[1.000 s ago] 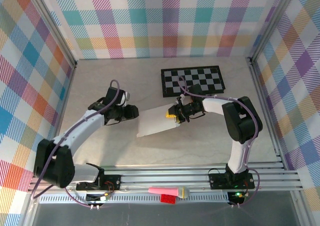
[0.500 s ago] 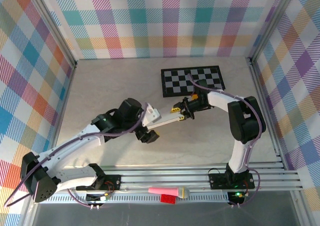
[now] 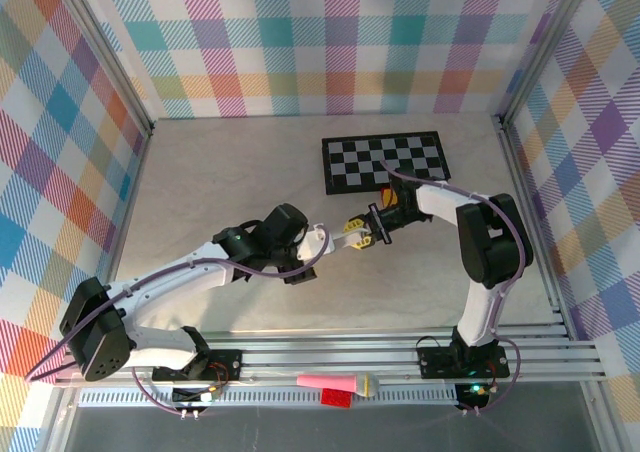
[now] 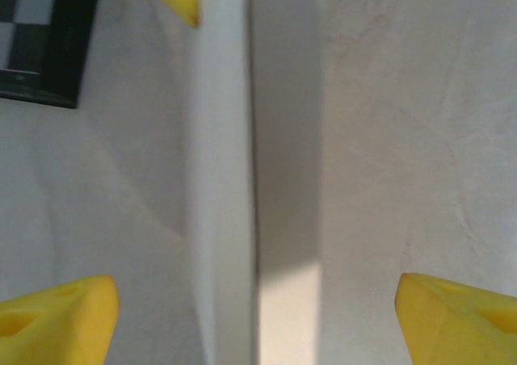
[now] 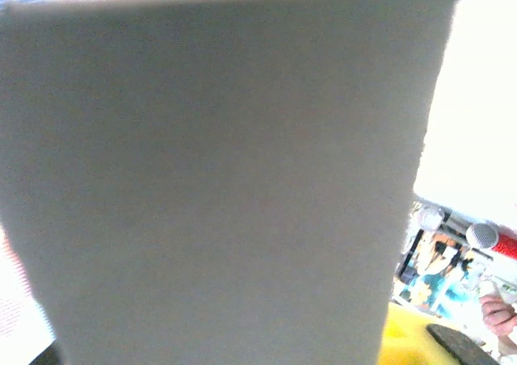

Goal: Fold the paper box

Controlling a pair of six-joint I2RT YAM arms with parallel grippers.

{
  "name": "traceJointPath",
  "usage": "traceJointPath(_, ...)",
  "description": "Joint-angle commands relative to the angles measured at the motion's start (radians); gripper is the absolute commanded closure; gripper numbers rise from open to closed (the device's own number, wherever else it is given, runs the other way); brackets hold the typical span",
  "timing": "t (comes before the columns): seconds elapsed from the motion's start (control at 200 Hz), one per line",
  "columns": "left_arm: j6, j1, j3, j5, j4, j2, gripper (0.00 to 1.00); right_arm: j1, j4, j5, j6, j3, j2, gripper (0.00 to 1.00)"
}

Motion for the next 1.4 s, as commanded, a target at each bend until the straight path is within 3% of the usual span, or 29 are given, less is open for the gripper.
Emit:
traceJointPath(0.0, 0.04, -0.012, -0.012, -0.08, 0.069, 0.016, 0.14, -0.005, -0.059, -0.016, 0.046, -0.04, -0.03, 0.76)
traceJointPath(0.19, 0.004, -0.013, 0.009, -0.039, 0.06, 0.051, 0.25, -0.007, -0.043, -0.022, 0.085, -0.112, -0.048, 0.74)
traceJointPath(0.42, -0.058, -0.006, 0.119, 0.068, -0.048, 0.172, 0.51, -0.016, -0.002, -0.008, 0.143, -0.166, -0.055, 0.69)
traceJointPath(0.735, -0.11, 0.053, 0.202, 0.212, -0.119, 0.252, 0.56, -0.085, -0.004, 0.019, 0.146, -0.164, -0.076, 0.52)
traceJointPath(0.915, -0.125, 0.068, 0.219, 0.232, -0.142, 0.27, 0.57, -0.109, -0.025, 0.065, 0.127, -0.131, -0.097, 0.45)
traceJointPath(1.105, -0.149, 0.07, 0.245, 0.229, -0.172, 0.297, 0.55, -0.15, -0.06, 0.234, 0.093, -0.084, -0.211, 0.38)
traceJointPath(1.25, -0.2, 0.074, 0.274, 0.211, -0.196, 0.33, 0.53, -0.167, -0.165, 0.575, 0.045, -0.067, -0.458, 0.39)
traceJointPath(1.395, -0.252, 0.076, 0.283, 0.202, -0.193, 0.342, 0.53, -0.091, -0.072, 0.815, 0.048, -0.19, -0.732, 0.45)
